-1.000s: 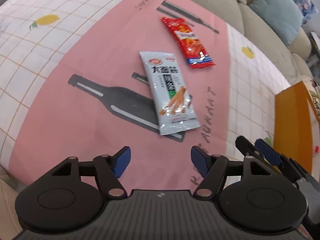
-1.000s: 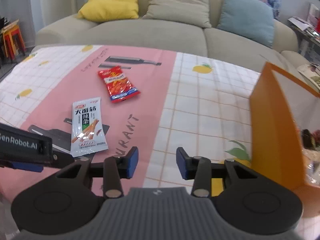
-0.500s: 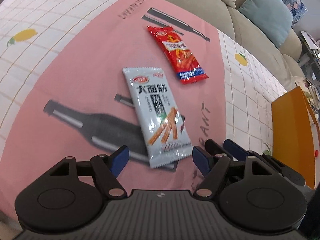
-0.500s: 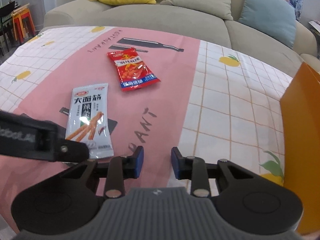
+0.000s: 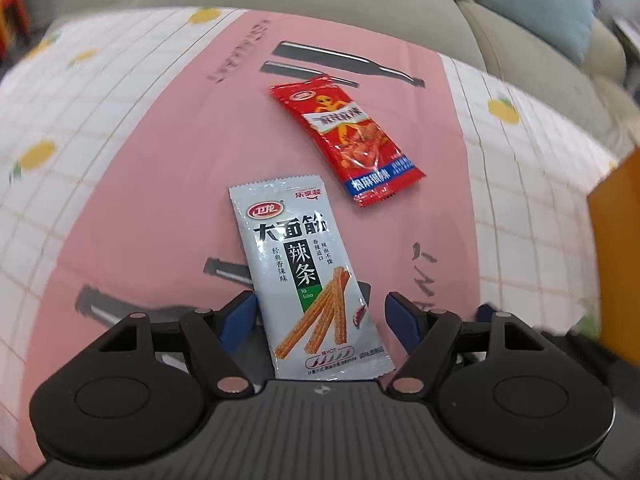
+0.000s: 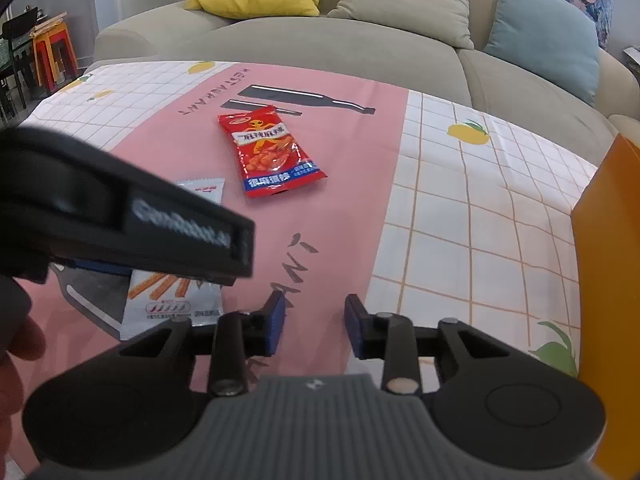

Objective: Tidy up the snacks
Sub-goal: 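Lower the left tool onto the white spicy-gluten pack while the right tool approaches the red pack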

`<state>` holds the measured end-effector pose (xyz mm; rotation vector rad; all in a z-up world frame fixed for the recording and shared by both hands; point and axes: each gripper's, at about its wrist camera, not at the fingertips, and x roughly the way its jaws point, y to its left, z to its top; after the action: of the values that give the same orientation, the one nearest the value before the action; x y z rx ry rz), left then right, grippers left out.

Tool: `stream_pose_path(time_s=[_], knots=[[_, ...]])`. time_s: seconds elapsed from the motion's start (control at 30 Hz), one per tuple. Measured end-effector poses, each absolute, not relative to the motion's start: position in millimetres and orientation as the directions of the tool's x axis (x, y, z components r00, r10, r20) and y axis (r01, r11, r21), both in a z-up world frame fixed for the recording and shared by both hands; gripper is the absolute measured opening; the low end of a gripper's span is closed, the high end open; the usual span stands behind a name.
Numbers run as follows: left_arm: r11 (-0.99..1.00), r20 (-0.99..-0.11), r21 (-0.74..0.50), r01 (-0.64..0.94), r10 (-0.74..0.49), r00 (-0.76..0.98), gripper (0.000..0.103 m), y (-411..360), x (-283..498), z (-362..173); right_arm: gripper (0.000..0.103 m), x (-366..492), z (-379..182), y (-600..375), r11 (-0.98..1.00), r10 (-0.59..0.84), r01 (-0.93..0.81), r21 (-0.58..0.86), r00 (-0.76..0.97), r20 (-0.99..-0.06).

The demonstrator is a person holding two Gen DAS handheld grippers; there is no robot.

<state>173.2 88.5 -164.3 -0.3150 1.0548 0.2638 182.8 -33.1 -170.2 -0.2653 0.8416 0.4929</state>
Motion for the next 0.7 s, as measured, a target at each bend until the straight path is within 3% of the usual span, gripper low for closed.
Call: stream_pose_path(time_s=[0.17, 0.53, 0.63, 0.7], knots=[[0.950, -0.868, -0.072, -0.304, 0.090, 0.488, 0.068, 89.1, 169.8, -166.1, 0.036, 184.5, -169.6, -34.9, 0.852, 0.296, -0.521, -0.059, 0.570, -0.766], [0.969, -0.876, -0.064, -0.240, 0.061, 0.479, 0.065, 135.1, 182.0, -164.6, 0.037, 207.9, -162.4, -20.1, 0.825, 0.295, -0.554, -0.113, 0.592, -0.750], [0.973, -0.878, -0.068, -0.220, 0.046, 0.476, 0.065, 147.0, 186.1, -164.4, 0.045, 219.6, -159.3, -7.9, 0.796, 0.318, -0.591, -0.129, 0.590, -0.742], [0.978, -0.881, -0.071, -0.199, 0.032, 0.473, 0.065, 152.2, 188.4, -164.4, 0.056, 228.0, -157.6, 1.8, 0.776, 0.329, -0.612, -0.151, 0.597, -0.732]])
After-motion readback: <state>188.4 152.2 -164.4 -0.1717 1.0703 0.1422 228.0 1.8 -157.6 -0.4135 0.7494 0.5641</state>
